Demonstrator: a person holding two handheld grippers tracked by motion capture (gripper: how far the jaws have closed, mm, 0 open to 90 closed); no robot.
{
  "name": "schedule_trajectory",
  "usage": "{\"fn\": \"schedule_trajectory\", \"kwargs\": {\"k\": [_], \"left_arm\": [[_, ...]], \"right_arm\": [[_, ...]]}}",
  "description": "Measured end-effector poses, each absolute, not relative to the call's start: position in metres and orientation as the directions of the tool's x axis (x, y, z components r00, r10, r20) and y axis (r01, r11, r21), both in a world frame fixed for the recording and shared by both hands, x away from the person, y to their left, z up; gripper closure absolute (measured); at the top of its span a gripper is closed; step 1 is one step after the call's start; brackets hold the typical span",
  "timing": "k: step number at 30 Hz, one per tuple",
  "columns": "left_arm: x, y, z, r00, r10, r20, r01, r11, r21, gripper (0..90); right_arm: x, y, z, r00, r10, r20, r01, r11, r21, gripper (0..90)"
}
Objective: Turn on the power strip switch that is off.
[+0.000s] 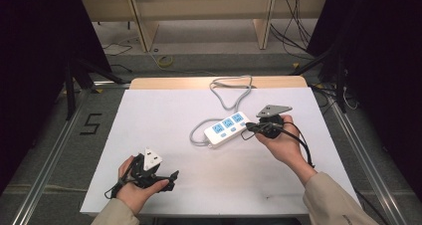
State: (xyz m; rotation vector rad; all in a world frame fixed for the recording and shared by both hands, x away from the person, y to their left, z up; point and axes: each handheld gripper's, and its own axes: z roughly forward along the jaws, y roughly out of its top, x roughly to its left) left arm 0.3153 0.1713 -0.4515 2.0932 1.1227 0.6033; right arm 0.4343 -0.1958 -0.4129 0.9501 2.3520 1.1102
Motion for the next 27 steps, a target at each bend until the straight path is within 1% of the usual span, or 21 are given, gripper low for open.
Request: {"fn": "schedule_trajectory", "kwargs": {"k": [27], "left_arm": [[0.315,0.171,-0.451,0.522,0.849,0.083,0.531,-0.399,0.748,7.7]], "right_arm": [[0.456,-0.179,-0.421,-0.704,0.71,-0.035,0.445,0.479,0.757,90.0]]}}
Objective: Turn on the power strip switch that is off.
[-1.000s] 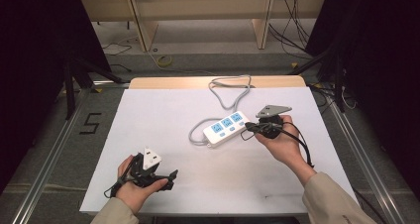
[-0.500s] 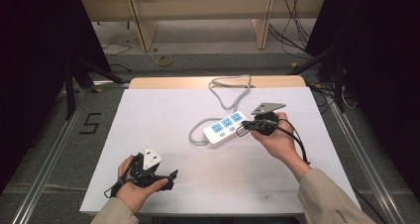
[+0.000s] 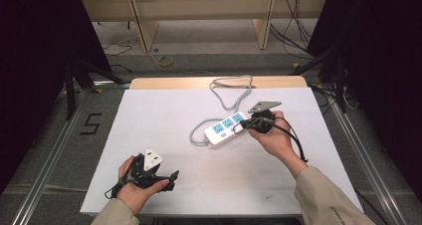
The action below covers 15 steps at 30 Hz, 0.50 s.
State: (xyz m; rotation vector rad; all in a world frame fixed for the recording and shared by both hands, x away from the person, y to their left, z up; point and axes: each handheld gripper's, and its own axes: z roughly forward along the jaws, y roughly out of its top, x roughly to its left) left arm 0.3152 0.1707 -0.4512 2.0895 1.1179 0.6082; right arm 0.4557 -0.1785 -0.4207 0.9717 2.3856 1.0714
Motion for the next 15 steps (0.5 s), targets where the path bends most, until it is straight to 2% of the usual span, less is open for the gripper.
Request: {"fn": "schedule_trajectory", "kwargs": {"k": [15], "left_arm": [[0.3152,0.1707,-0.4515,0.523,0.848,0.082,0.532,-0.4,0.746,8.0]], "right_arm": [[0.4637,-0.1731,-0.4252,-0.702,0.712,-0.029,0.462,0.486,0.741,90.0]]}}
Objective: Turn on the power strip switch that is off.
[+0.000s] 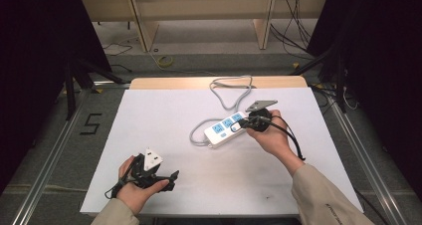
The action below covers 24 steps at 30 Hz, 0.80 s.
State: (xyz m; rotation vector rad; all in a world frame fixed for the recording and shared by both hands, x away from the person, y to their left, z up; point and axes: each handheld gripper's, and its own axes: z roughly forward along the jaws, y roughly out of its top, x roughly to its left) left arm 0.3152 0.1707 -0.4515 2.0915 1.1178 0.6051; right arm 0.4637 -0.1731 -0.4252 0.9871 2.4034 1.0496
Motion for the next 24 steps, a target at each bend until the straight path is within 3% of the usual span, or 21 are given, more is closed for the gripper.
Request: {"fn": "schedule_trajectory", "kwargs": {"k": [24], "left_arm": [[0.315,0.171,-0.451,0.523,0.848,0.081,0.532,-0.399,0.747,9.0]], "right_arm": [[0.476,-0.165,-0.431,-0.703,0.711,-0.021,0.486,0.502,0.715,90.0]]}}
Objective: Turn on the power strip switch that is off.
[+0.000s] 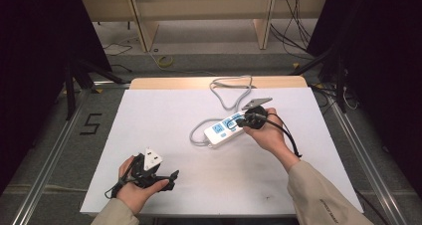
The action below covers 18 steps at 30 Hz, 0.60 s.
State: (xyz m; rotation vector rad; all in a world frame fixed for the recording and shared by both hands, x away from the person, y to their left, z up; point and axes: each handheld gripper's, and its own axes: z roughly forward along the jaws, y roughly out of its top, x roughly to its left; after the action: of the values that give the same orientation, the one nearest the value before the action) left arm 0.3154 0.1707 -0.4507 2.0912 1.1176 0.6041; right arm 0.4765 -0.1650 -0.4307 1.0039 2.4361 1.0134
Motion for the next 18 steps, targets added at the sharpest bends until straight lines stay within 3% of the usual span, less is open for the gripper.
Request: {"fn": "schedule_trajectory", "kwargs": {"k": [18], "left_arm": [[0.316,0.171,-0.451,0.525,0.847,0.078,0.531,-0.398,0.748,9.2]], "right_arm": [[0.483,-0.153,-0.439,-0.715,0.699,-0.025,0.491,0.528,0.693,90.0]]}}
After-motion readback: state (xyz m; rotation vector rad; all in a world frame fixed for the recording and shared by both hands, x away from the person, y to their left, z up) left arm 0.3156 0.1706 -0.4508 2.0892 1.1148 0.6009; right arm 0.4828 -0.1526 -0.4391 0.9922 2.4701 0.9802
